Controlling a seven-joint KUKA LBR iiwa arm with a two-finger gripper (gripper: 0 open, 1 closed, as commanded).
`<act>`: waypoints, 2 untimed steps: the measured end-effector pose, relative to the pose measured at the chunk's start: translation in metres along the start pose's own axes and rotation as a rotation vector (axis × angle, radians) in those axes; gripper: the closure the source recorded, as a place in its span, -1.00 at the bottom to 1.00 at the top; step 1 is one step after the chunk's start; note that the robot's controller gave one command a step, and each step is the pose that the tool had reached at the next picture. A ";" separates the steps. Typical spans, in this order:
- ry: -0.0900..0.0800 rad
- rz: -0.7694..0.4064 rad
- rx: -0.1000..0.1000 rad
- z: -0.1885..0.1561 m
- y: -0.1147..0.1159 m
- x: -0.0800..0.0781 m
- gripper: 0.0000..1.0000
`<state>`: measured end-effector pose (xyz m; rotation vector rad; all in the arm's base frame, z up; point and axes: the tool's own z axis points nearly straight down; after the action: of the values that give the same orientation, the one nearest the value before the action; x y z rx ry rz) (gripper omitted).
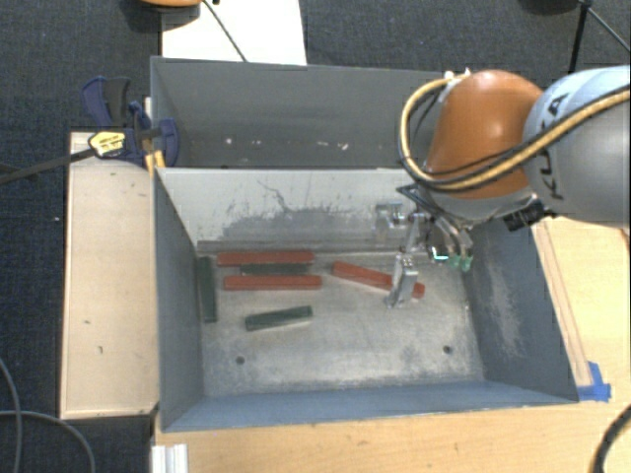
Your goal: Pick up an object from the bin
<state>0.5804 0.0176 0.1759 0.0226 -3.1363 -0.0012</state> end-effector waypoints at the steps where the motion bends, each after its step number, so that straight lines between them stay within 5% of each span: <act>1: -0.005 0.000 0.000 -0.003 0.000 -0.001 -1.00; 2: -0.009 -0.245 0.002 -0.006 0.025 -0.001 -1.00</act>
Offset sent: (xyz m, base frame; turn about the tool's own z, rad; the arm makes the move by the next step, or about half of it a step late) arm -0.0007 0.0388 0.0066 -0.3679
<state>0.5812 0.0430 0.1821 0.4063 -3.1195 0.0010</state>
